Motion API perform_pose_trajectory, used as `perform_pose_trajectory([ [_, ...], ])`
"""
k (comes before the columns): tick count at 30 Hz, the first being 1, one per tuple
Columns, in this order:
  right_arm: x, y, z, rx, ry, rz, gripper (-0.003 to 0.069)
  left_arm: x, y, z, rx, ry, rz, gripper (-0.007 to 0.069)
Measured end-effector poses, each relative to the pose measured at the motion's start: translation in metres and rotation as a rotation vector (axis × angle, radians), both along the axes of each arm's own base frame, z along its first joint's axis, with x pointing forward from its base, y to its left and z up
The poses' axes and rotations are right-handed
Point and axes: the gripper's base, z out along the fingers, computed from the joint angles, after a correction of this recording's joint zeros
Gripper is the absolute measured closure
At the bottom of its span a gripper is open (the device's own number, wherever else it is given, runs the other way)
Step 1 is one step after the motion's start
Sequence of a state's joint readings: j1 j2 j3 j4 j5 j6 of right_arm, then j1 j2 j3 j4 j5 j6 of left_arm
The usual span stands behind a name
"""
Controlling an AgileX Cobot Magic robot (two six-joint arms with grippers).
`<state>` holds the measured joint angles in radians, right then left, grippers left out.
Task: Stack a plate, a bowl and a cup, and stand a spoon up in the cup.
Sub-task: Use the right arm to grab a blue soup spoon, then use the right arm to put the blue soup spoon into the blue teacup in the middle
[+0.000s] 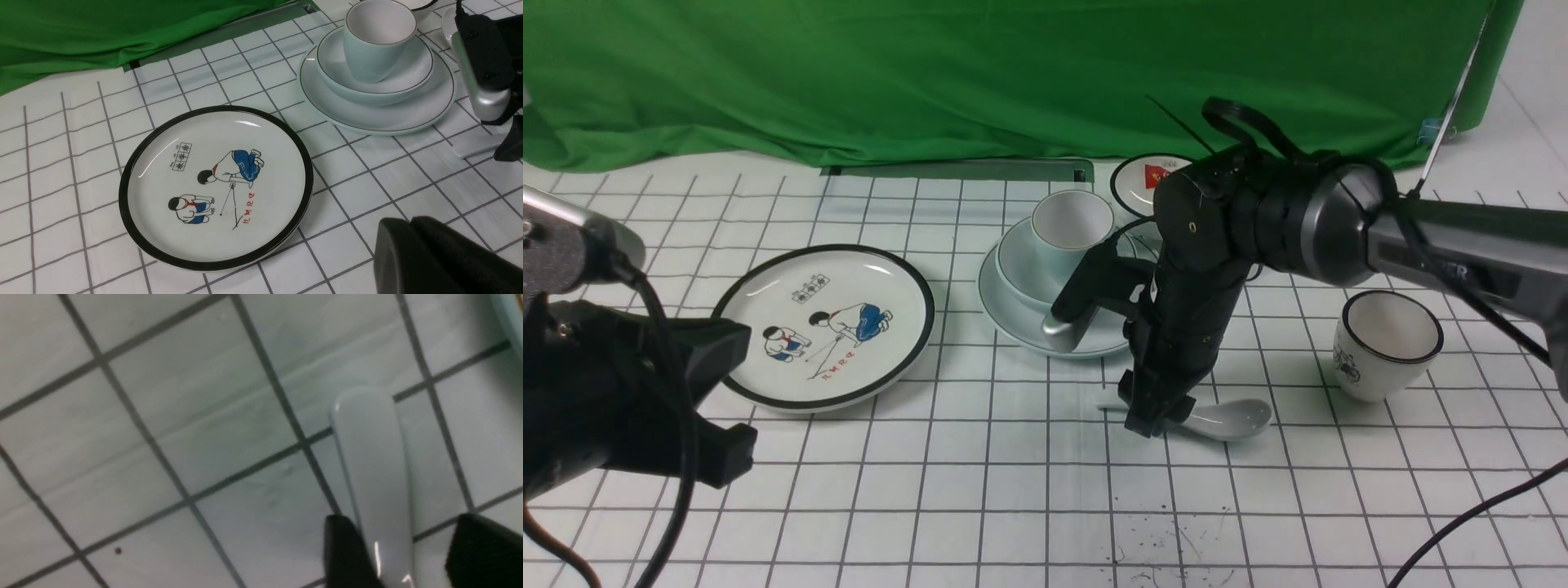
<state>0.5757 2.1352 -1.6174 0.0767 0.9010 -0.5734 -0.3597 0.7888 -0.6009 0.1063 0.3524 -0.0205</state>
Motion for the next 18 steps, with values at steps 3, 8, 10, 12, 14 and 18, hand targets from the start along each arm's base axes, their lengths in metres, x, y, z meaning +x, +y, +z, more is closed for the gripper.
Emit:
perform_pose_trajectory([
  [3,0.000,0.000,0.001,0.002,0.001,-0.006,0.0506,0.000,0.000,0.000,0.000,0.000,0.000,0.0656],
  [8,-0.001,0.004,0.057,0.108,-0.080,-0.030,0.0489,0.000,0.000,0.000,0.000,-0.001,0.000,0.0656],
  [10,-0.001,0.007,0.100,0.226,-0.196,-0.042,0.0489,0.000,0.000,0.001,-0.003,-0.008,-0.001,0.0656],
  [12,0.001,0.011,0.139,0.385,-0.354,-0.058,0.0489,0.001,0.000,0.001,-0.006,-0.016,-0.002,0.0656],
  [14,0.006,0.016,0.163,0.527,-0.492,-0.083,0.0489,0.001,-0.001,0.002,-0.014,-0.025,-0.003,0.0656],
  [18,0.025,0.029,0.169,0.759,-0.640,-0.183,0.0489,0.001,-0.001,0.003,-0.029,-0.029,-0.002,0.0656],
])
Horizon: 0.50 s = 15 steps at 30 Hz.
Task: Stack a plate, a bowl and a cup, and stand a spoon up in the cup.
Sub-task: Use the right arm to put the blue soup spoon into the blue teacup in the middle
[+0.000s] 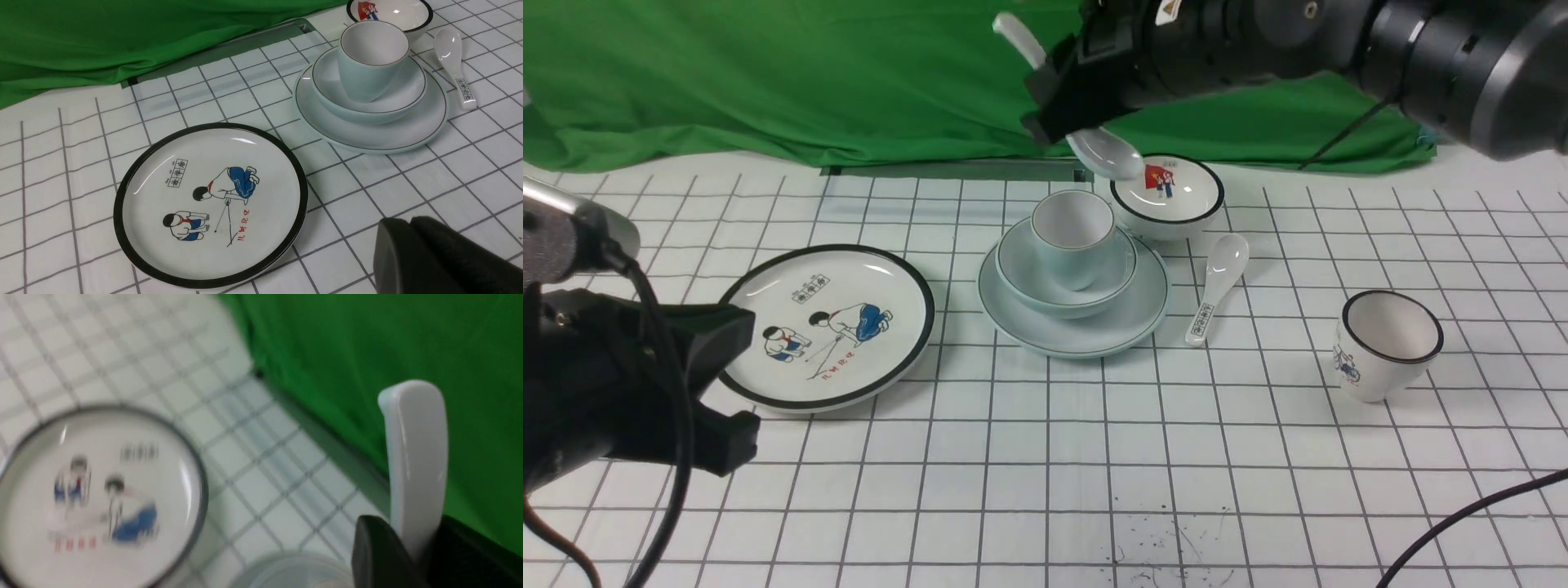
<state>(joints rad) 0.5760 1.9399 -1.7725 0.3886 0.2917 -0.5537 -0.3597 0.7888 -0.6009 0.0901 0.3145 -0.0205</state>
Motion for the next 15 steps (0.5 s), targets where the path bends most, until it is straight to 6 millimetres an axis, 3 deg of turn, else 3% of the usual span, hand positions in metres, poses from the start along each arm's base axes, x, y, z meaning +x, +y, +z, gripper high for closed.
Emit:
perform_pose_trajectory([
  [2,0.007,0.004,-0.010,0.030,0.003,-0.017,0.0489,0.000,0.000,0.000,-0.002,0.001,0.000,0.0656],
  [3,0.017,0.009,-0.030,0.046,0.011,-0.039,0.0489,0.000,0.000,0.000,-0.005,0.002,0.001,0.0656],
  [7,0.031,0.017,-0.071,0.031,0.053,-0.061,0.0489,0.000,0.000,0.000,-0.006,0.002,0.001,0.0656],
  [13,0.040,0.022,-0.105,0.005,0.092,-0.071,0.0484,0.000,0.000,0.000,-0.006,0.002,0.001,0.0656],
  [15,0.040,0.022,-0.109,-0.006,0.110,-0.067,0.0446,0.000,0.000,0.000,-0.008,0.004,0.001,0.0656],
])
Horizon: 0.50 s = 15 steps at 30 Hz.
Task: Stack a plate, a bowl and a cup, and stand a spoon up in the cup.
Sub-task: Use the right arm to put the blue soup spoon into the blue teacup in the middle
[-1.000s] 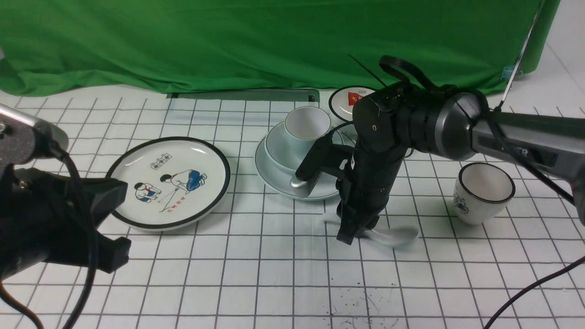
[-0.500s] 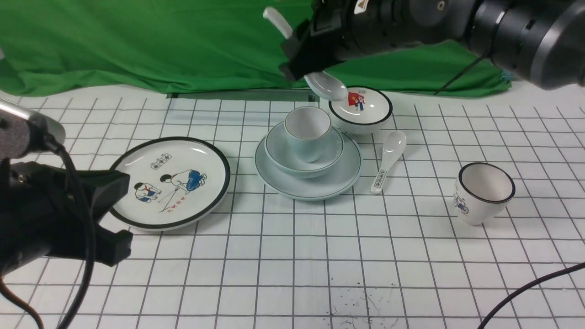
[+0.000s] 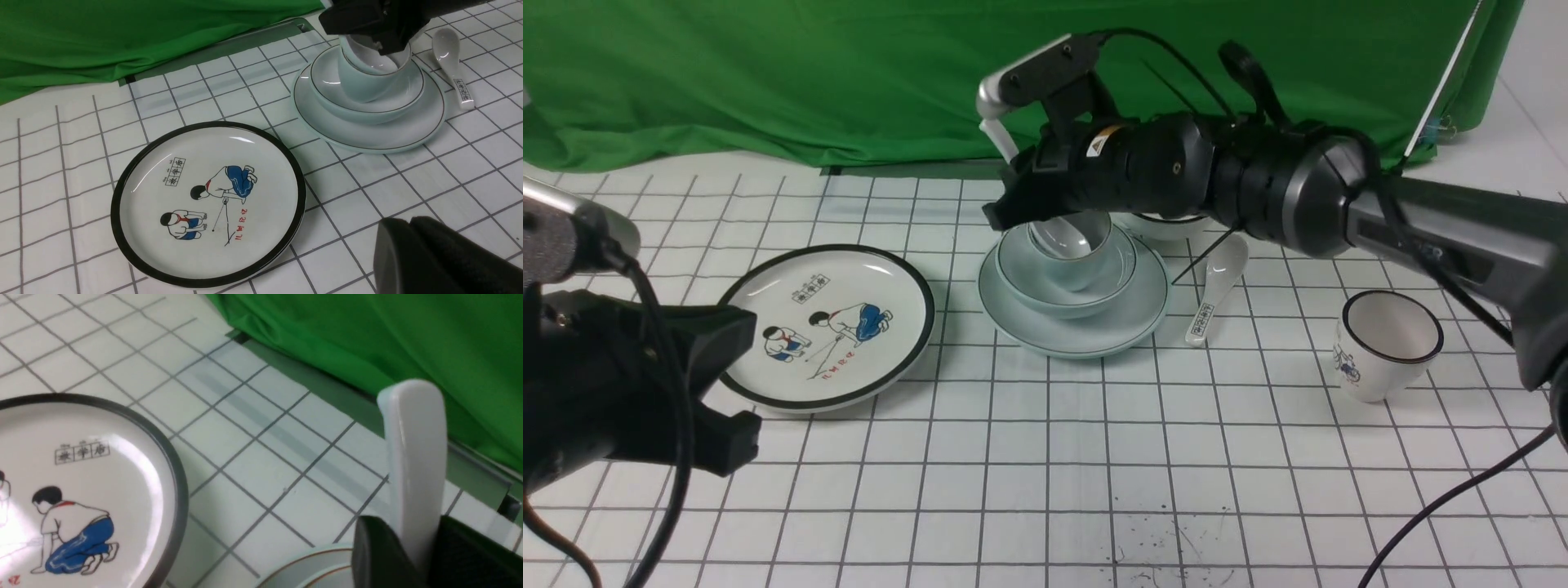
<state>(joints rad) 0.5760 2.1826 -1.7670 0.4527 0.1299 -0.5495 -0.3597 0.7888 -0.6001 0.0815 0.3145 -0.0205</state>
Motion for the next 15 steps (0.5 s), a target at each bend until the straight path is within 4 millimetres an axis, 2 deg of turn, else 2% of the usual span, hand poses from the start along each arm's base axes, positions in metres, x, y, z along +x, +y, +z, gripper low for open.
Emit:
perform_pose_trajectory([
  [2,-0.002,0.000,-0.002,-0.012,0.023,0.010,0.0392,0.000,0.000,0.000,-0.001,0.000,0.000,0.0656],
  [4,-0.004,-0.001,0.001,-0.033,0.030,0.025,0.0372,0.000,0.000,0.000,-0.001,0.000,0.000,0.0656],
  [9,-0.014,-0.009,0.026,-0.155,-0.009,0.087,0.0410,-0.007,0.002,0.005,0.006,-0.035,-0.008,0.0656],
  [13,-0.039,-0.027,0.097,-0.169,-0.120,0.104,0.0441,-0.026,0.010,0.020,0.003,-0.142,-0.019,0.0656],
  [15,-0.059,-0.040,0.140,-0.151,-0.178,0.104,0.0447,-0.040,0.015,0.029,-0.006,-0.209,-0.022,0.0656],
])
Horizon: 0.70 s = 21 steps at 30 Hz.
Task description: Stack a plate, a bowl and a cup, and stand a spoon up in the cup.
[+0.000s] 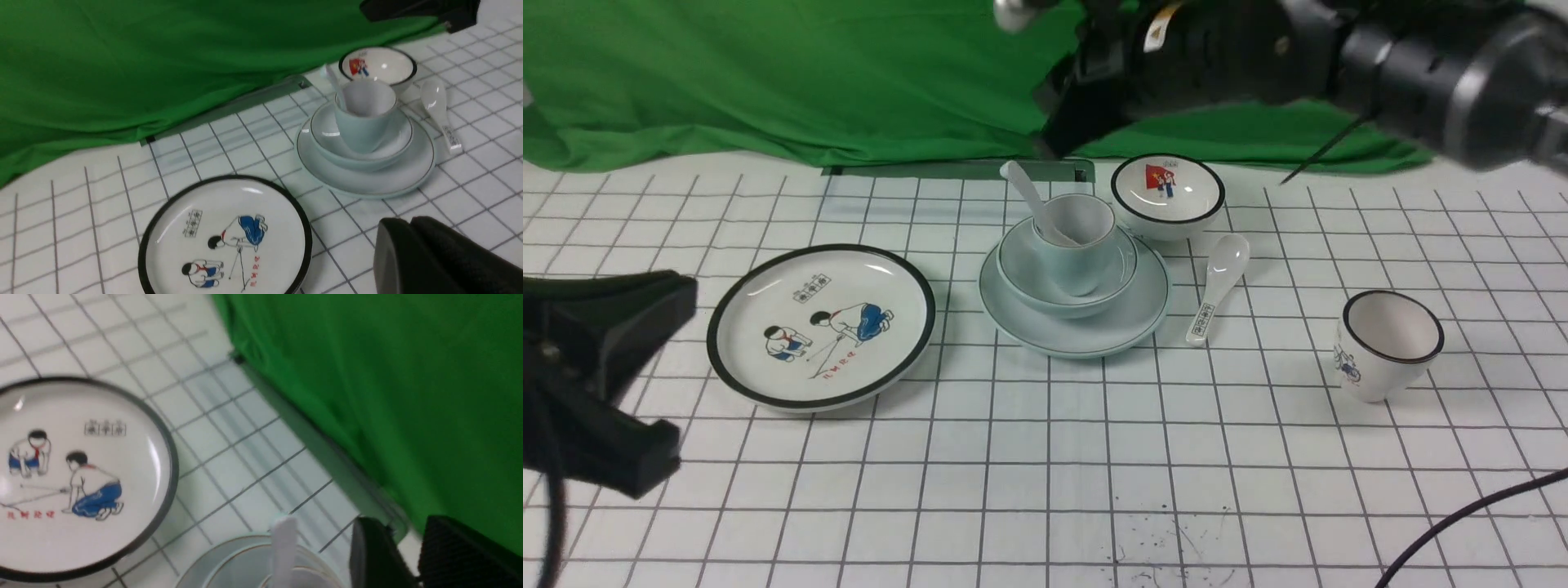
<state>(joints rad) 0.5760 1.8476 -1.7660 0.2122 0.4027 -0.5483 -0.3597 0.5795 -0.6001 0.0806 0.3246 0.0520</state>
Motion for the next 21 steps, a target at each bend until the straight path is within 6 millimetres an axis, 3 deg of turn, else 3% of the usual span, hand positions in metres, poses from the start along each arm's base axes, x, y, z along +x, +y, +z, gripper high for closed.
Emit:
perform_pose_trajectory([
  [4,-0.057,-0.037,0.077,0.008,-0.064,0.015,0.0516,-0.035,0.013,0.008,-0.016,-0.153,-0.006,0.0655],
  [7,-0.097,-0.066,0.109,-0.046,-0.056,0.001,0.0613,-0.053,0.019,-0.003,-0.041,-0.226,-0.009,0.0655],
  [8,-0.100,-0.069,0.110,-0.051,-0.053,-0.003,0.0617,-0.054,0.020,-0.004,-0.043,-0.229,-0.010,0.0655],
  [10,-0.130,-0.096,0.125,-0.108,-0.002,-0.073,0.0643,-0.061,0.021,-0.021,-0.073,-0.253,-0.016,0.0655],
  [13,-0.167,-0.129,0.125,-0.174,0.076,-0.161,0.0648,-0.063,0.022,-0.041,-0.115,-0.288,-0.022,0.0655],
  [16,-0.190,-0.146,0.110,-0.204,0.138,-0.186,0.0648,-0.063,0.021,-0.049,-0.132,-0.322,-0.024,0.0655],
  [18,-0.228,-0.171,0.084,-0.178,0.160,-0.209,0.0648,-0.061,0.021,-0.055,-0.137,-0.324,-0.025,0.0655],
  [21,-0.254,-0.187,0.058,-0.104,0.122,-0.227,0.0648,-0.061,0.020,-0.059,-0.128,-0.299,-0.024,0.0655],
])
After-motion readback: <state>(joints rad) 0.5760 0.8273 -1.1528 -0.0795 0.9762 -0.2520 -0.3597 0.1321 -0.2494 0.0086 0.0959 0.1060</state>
